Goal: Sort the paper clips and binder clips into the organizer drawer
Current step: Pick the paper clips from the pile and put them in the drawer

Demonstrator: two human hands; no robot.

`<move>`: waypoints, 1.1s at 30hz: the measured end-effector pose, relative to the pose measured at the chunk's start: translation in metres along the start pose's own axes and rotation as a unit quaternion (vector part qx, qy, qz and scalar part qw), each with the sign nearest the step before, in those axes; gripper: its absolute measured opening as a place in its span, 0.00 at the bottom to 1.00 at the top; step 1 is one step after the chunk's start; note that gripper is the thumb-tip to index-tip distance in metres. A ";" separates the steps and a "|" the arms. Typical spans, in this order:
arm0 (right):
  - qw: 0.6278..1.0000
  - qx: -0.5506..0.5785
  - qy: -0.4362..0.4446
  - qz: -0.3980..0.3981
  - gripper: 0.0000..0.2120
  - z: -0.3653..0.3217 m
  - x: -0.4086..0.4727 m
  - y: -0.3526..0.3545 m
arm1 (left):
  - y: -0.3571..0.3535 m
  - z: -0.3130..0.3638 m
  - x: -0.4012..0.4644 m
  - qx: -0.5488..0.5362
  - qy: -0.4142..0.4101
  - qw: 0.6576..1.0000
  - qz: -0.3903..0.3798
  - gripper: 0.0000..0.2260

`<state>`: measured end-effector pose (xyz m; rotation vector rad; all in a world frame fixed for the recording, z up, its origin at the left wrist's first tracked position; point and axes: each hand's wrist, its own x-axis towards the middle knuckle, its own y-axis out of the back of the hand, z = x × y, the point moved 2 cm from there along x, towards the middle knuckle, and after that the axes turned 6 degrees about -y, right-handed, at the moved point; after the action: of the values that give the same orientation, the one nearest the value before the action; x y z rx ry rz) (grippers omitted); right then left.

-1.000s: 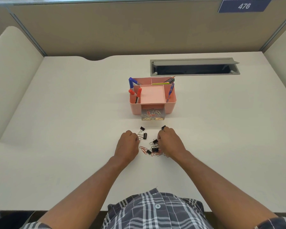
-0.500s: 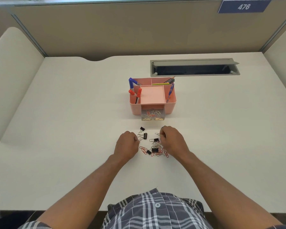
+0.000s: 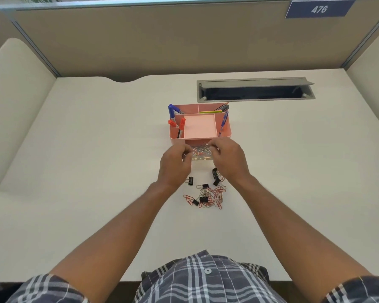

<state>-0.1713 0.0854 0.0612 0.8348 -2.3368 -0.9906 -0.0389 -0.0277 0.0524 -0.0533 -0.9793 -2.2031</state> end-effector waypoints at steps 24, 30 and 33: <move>0.957 -0.140 -0.183 -0.177 0.11 0.046 -0.091 -0.039 | -0.049 -0.014 -0.067 0.177 -0.044 0.960 -0.214 0.08; 0.960 -0.120 -0.180 -0.176 0.09 0.040 -0.090 -0.046 | -0.045 -0.022 -0.068 0.206 -0.035 0.956 -0.207 0.08; 0.963 -0.108 -0.178 -0.171 0.08 0.041 -0.090 -0.046 | -0.040 -0.027 -0.068 0.219 -0.024 0.954 -0.202 0.09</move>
<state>-0.1169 0.1409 -0.0148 1.0666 -2.3526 -1.6290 -0.0073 0.0132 -0.0124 0.3283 -1.6014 -2.2896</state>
